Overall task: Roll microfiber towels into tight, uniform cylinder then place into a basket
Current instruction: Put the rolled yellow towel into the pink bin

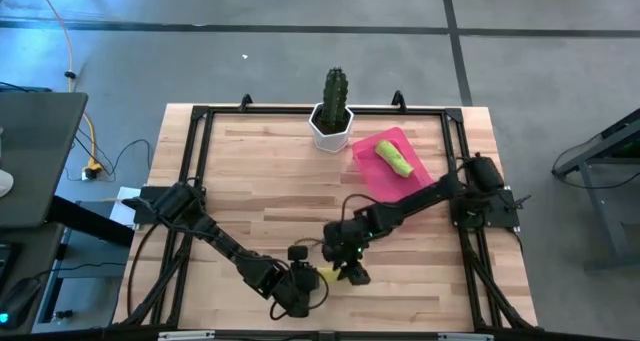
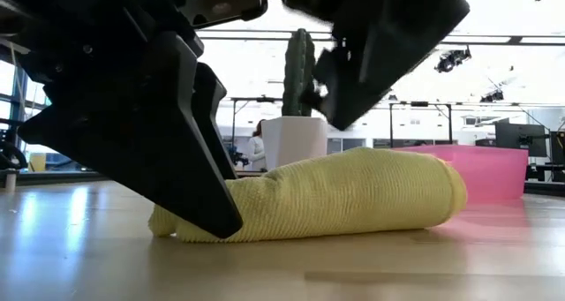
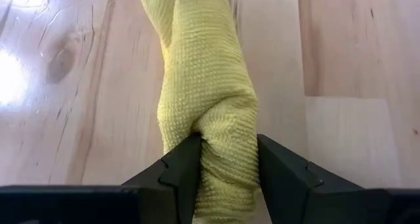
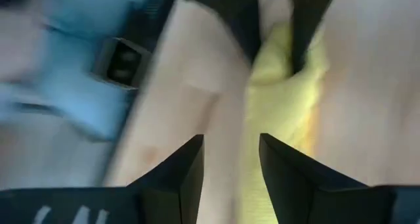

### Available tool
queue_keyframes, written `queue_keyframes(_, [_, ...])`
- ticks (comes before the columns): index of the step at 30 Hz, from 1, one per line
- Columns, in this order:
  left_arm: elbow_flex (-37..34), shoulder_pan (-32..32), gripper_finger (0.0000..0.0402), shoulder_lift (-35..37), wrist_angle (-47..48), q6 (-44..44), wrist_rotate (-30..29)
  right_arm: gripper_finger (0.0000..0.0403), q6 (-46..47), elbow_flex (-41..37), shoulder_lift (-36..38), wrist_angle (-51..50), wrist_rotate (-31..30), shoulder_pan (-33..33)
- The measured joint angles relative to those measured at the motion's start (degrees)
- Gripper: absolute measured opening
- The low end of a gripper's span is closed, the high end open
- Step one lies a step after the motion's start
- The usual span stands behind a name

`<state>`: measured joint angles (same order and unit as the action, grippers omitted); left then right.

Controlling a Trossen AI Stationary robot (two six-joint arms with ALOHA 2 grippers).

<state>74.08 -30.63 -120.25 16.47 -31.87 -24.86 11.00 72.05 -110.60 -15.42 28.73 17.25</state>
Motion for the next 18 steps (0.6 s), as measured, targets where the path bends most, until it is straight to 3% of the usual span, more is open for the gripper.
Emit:
queue_keyframes(5, [-0.1, 0.0, 0.0131, 0.0, 0.2, -1.4, 0.2, 0.0139, -11.7, 0.1, 0.9, -0.1, -23.2, 8.0])
queue_keyframes(10, [-0.1, 0.0, 0.0131, -0.1, 0.3, -1.5, 0.4, 0.0139, -13.5, 0.1, -1.2, 1.5, -42.2, 14.4])
queue_keyframes(12, [-0.1, 0.0, 0.0131, -0.1, 0.3, -1.7, 0.4, 0.014, -12.8, 0.1, -2.0, 3.9, -45.2, 15.4])
queue_keyframes(18, [-0.1, 0.3, 0.0131, -0.1, 0.3, -2.5, 0.8, 0.0177, -12.3, 0.2, -5.2, 6.7, -44.9, 15.7])
